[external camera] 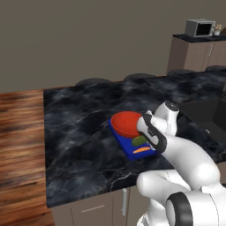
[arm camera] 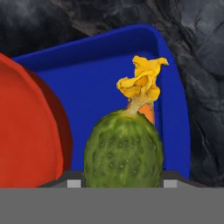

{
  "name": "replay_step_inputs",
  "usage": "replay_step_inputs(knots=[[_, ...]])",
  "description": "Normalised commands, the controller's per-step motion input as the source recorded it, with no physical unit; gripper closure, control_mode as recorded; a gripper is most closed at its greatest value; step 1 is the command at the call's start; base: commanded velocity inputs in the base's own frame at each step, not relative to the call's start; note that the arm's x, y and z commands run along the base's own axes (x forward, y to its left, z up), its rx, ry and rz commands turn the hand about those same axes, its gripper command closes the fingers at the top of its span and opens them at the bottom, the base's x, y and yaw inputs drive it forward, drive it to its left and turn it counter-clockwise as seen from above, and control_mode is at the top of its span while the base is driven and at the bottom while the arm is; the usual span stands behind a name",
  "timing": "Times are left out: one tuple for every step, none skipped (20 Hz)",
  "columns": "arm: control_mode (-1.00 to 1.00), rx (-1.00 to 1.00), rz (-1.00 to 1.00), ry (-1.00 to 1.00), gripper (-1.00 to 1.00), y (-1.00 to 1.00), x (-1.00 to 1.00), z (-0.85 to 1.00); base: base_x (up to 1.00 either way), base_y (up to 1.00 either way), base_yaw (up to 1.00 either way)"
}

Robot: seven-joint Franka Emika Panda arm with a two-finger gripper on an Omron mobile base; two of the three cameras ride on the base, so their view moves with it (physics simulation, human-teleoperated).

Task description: Place the two vegetables and bowl onto the tray for setting up a vegetable dip station.

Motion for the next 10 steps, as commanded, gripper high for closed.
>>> replay_step_inputs(knots=[[-1.00, 0.00, 0.00, 0.00, 1.00, 0.02, 0.13, -0.13, 0.00, 0.00, 0.00], [-1.00, 0.00, 0.00, 0.01, 1.00, 0.01, 0.15, -0.13, 0.00, 0.00, 0.00], [-1.00, 0.00, 0.00, 0.00, 1.00, 0.02, 0.15, -0.13, 0.00, 0.00, 0.00], [-1.00, 0.00, 0.01, 0.00, 1.00, 0.01, 0.16, -0.12, 0.00, 0.00, 0.00], [-1.00, 0.00, 0.01, 0.00, 1.00, 0.00, 0.17, -0.11, 0.00, 0.00, 0.00], [-1.00, 0.00, 0.01, 0.00, 1.00, 0.00, 0.17, -0.11, 0.00, 0.00, 0.00], [-1.00, 0.00, 0.01, 0.00, 1.00, 0.00, 0.17, -0.11, 0.00, 0.00, 0.00], [-1.00, 0.00, 0.02, 0.00, 1.00, 0.01, 0.19, -0.10, 0.00, 0.00, 0.00], [-1.00, 0.00, 0.03, 0.00, 1.00, 0.01, 0.19, -0.10, 0.00, 0.00, 0.00], [-1.00, 0.00, 0.04, 0.00, 1.00, 0.02, 0.20, -0.09, 0.00, 0.00, 0.00]])
